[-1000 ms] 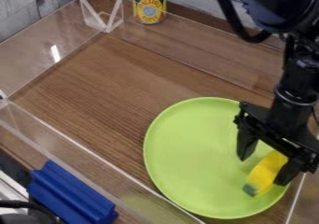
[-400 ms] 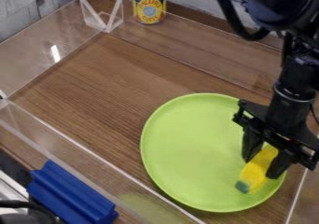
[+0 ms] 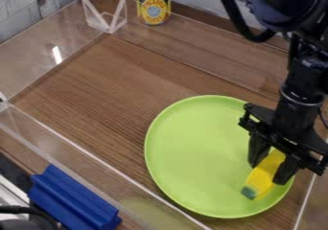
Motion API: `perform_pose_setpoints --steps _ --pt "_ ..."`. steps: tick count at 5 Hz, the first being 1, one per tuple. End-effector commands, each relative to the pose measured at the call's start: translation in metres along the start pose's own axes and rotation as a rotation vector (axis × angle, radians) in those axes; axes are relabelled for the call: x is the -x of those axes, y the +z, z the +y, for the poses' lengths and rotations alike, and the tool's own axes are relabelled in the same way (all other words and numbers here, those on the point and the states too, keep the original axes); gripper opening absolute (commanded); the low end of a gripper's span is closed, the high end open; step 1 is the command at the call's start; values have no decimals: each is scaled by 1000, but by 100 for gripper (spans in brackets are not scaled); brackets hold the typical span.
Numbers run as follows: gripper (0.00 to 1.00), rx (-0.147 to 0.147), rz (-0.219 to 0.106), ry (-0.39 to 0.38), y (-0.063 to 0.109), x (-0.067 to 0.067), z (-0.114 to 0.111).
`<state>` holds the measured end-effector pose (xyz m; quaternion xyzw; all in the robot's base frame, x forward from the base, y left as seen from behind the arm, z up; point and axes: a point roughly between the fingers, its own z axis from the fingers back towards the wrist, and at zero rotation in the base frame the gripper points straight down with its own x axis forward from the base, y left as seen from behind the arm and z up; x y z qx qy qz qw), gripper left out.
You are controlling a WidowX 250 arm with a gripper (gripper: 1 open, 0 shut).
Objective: Put the banana in the green plate
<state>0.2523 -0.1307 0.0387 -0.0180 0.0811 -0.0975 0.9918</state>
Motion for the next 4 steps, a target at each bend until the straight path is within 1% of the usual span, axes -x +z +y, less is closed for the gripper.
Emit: perform_pose_setpoints --steps 1,4 --pt "0 13 -38 0 9 0 0" --pt "0 19 -42 -9 6 2 -2"
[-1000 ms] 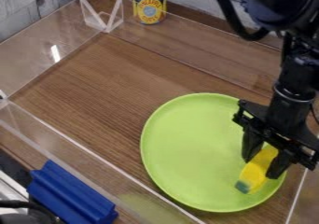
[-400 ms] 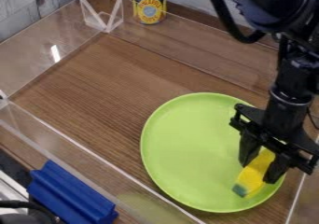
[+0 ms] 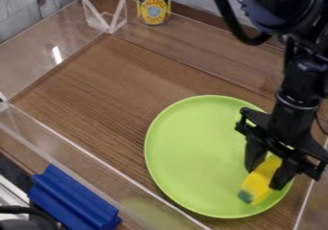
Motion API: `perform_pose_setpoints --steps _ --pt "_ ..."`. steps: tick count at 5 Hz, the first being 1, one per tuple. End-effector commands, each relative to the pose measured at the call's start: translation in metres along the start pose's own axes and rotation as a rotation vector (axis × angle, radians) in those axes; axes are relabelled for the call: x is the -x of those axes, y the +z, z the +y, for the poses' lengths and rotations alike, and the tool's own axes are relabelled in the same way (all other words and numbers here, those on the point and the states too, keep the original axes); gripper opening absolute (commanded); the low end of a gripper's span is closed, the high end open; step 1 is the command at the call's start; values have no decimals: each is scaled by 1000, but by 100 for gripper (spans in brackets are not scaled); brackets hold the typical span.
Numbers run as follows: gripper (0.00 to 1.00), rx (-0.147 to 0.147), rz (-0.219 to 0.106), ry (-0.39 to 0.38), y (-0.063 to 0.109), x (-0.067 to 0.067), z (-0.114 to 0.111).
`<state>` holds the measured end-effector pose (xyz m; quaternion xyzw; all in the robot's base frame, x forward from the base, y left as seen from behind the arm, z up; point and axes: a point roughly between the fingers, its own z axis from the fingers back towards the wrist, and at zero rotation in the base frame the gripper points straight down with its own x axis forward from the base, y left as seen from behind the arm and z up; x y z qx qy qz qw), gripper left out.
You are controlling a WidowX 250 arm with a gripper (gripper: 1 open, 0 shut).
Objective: Put the banana in the green plate
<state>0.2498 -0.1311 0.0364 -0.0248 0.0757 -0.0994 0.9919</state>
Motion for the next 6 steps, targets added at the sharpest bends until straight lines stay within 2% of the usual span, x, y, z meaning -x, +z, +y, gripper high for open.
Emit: perform_pose_setpoints --steps 1,6 --pt "0 9 -32 -6 7 0 -2" --pt "0 15 -38 -20 4 1 -5"
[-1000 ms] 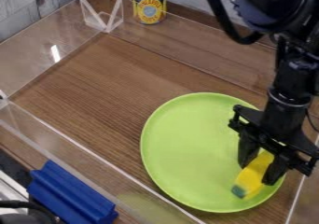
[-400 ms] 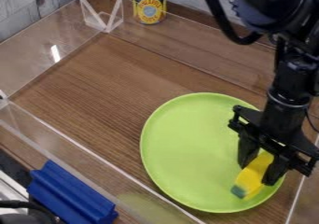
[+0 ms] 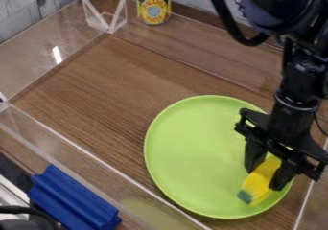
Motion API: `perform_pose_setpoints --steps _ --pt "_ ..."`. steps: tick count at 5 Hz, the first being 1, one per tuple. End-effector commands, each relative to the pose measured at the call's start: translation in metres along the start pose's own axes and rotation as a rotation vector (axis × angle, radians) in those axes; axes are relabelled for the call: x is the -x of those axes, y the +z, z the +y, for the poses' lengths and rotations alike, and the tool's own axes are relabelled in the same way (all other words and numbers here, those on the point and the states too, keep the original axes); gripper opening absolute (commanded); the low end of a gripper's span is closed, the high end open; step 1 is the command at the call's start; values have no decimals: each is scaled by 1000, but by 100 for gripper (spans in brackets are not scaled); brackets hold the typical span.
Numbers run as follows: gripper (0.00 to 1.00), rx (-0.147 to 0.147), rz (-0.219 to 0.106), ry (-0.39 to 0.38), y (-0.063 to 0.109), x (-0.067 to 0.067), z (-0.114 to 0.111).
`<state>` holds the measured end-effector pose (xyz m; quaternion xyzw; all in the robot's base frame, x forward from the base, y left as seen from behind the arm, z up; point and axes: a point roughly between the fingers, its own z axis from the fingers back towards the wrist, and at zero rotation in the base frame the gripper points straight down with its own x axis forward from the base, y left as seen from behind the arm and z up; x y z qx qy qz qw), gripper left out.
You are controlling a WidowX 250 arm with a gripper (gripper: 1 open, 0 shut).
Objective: Put the banana in the green plate
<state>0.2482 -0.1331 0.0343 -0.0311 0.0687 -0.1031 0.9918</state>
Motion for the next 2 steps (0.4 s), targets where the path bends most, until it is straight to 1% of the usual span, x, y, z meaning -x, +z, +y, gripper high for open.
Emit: perform_pose_setpoints --steps 1,2 --pt "0 6 -24 -15 6 1 -4" --pt "0 6 -25 -18 5 1 -4"
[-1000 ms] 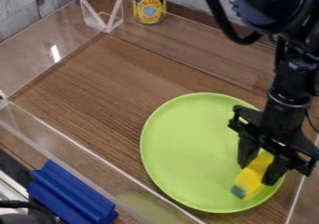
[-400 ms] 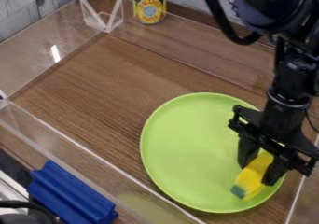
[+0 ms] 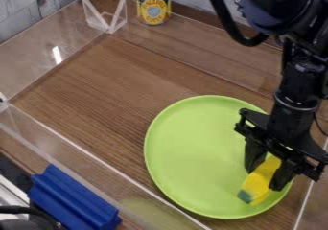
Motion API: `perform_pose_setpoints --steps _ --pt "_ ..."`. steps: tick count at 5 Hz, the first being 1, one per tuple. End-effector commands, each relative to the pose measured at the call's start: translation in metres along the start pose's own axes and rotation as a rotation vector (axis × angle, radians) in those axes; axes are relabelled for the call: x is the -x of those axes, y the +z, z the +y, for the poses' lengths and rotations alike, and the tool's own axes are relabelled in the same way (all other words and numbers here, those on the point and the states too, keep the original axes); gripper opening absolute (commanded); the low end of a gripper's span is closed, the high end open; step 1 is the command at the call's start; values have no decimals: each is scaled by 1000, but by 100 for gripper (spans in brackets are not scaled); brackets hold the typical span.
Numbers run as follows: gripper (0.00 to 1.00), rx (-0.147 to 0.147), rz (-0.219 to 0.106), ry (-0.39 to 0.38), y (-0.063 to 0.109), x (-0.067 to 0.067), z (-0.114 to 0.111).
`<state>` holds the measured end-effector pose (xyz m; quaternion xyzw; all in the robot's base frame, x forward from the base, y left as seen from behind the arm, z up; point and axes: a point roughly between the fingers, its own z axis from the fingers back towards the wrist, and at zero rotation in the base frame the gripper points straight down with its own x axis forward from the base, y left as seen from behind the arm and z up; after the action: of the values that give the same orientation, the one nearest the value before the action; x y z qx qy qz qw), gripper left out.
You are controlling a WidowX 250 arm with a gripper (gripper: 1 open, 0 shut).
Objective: Put the banana in the green plate
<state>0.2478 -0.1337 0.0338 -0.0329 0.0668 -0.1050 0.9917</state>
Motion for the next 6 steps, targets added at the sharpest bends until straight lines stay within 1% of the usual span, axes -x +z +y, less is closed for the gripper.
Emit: perform_pose_setpoints --steps 1,4,5,6 --pt "0 4 -22 -17 5 1 -4" --pt "0 6 -24 -29 4 1 -6" --pt "100 2 -22 -30 6 4 -4" --pt "100 -2 -20 -30 10 4 -2"
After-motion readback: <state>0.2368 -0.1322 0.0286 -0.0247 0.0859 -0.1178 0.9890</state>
